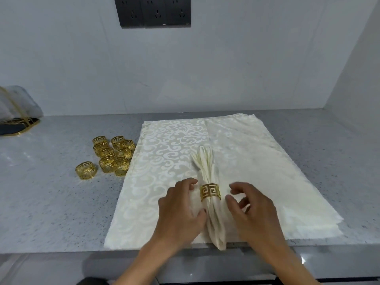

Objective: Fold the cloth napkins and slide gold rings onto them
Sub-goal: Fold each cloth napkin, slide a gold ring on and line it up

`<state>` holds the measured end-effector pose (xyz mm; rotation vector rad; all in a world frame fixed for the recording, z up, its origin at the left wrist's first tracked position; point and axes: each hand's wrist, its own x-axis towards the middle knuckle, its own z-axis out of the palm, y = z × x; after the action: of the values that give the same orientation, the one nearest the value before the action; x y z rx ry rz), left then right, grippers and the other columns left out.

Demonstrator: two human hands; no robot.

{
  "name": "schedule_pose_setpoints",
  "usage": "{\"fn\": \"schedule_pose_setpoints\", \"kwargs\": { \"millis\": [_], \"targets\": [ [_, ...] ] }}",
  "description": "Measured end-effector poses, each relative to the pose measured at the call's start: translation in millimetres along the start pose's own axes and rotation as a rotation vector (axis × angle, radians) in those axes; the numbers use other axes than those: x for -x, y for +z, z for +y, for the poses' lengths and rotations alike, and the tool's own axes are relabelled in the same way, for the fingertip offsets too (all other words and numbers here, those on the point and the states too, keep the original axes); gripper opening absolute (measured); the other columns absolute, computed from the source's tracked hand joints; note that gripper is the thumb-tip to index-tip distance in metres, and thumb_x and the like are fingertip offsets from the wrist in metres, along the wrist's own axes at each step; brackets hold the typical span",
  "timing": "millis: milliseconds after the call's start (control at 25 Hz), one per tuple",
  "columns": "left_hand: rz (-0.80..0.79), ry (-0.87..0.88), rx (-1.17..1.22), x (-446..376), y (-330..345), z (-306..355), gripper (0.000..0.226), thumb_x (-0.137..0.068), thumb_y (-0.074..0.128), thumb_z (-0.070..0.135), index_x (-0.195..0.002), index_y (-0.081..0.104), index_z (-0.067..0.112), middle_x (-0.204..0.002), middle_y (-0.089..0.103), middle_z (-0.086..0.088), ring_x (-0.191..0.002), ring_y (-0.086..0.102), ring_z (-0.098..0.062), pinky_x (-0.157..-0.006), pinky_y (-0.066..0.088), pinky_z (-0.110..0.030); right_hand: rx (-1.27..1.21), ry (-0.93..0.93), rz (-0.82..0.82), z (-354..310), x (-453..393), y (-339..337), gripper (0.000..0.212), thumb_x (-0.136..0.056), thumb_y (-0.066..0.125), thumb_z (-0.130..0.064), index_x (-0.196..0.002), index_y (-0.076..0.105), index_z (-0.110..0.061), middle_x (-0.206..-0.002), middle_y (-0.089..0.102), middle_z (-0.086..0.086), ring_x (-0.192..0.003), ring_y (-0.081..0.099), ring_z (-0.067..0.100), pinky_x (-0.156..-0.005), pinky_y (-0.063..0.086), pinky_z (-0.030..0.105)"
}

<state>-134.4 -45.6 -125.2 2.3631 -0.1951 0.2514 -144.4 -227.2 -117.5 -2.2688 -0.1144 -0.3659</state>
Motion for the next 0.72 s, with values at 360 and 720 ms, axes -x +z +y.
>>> {"fn": "schedule_pose_setpoints", "kwargs": {
  "millis": [360,720],
  "targets": [
    [-0.384,0.109,0.225,-65.9,-17.5,-10.3,0.087,-0.064,0.081,0.031,-0.140,0.041,0.044,-0.126,0.051,0.025,-0.117,0.046,0.007,-0.088,0.040,-0.018,-0.094,-0.088,-0.563,23.4,-83.6,-15.4,0.091,-0.068,0.087,-0.034,-0.137,0.033,-0.053,-0.129,0.046,-0.031,-0.108,0.053,-0.001,-0.077,0.048,0.019],
    [-0.035,0.046,0.252,-41.3,-9.0,-23.7,0.035,-0.068,0.085,0.031,-0.098,0.066,0.036,-0.096,0.067,0.024,-0.099,0.060,0.001,-0.081,0.043,-0.011,-0.120,-0.219,-0.238,32.9,-58.4,-4.0,0.047,-0.073,0.085,-0.031,-0.107,0.054,-0.035,-0.094,0.064,-0.019,-0.094,0.061,0.009,-0.075,0.047,0.019]
  ]
}}
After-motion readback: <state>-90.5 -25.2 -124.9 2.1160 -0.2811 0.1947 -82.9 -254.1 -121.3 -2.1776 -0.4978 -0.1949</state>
